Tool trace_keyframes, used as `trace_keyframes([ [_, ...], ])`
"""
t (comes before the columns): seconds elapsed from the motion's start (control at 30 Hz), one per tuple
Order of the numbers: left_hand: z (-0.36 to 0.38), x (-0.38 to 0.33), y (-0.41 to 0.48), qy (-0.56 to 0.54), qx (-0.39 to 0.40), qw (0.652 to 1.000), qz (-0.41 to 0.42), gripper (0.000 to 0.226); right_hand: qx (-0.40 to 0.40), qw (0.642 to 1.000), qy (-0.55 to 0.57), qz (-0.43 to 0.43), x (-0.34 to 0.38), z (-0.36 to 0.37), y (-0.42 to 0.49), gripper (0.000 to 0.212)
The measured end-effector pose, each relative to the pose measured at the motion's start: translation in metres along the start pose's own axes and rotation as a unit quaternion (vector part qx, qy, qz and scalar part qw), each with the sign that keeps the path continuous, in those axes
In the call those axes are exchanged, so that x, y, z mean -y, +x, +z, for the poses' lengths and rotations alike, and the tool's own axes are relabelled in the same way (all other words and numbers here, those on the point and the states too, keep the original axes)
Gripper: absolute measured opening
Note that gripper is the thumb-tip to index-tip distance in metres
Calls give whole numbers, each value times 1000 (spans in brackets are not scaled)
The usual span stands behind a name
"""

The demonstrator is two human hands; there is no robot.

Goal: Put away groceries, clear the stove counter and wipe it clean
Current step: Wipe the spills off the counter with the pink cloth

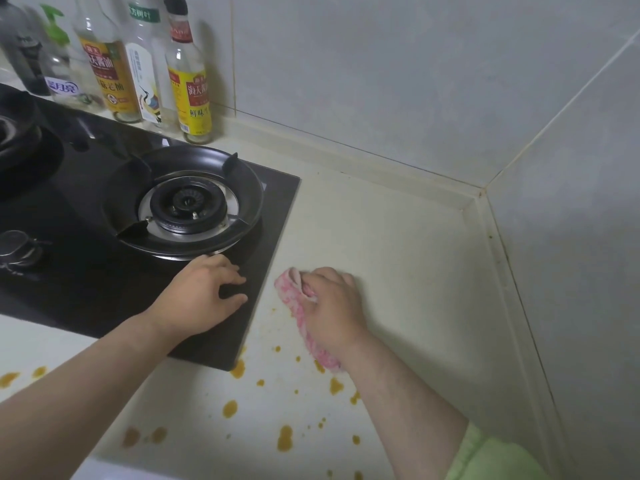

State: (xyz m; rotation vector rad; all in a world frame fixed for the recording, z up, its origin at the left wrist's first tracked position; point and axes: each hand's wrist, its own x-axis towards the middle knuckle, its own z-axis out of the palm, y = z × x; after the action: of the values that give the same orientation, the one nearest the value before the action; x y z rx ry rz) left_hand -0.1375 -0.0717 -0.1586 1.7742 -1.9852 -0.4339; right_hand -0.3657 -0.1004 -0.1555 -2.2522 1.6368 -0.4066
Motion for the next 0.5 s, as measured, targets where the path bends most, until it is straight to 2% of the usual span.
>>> trace_keyframes([
  [0.17, 0, -1, 2, 1, 1, 1000, 3, 33, 71, 997, 4, 3, 8, -9, 18, 48],
  [0.5, -1, -3, 1, 7, 3, 1000, 1, 32, 130, 985, -5, -114, 29, -13, -39, 42],
])
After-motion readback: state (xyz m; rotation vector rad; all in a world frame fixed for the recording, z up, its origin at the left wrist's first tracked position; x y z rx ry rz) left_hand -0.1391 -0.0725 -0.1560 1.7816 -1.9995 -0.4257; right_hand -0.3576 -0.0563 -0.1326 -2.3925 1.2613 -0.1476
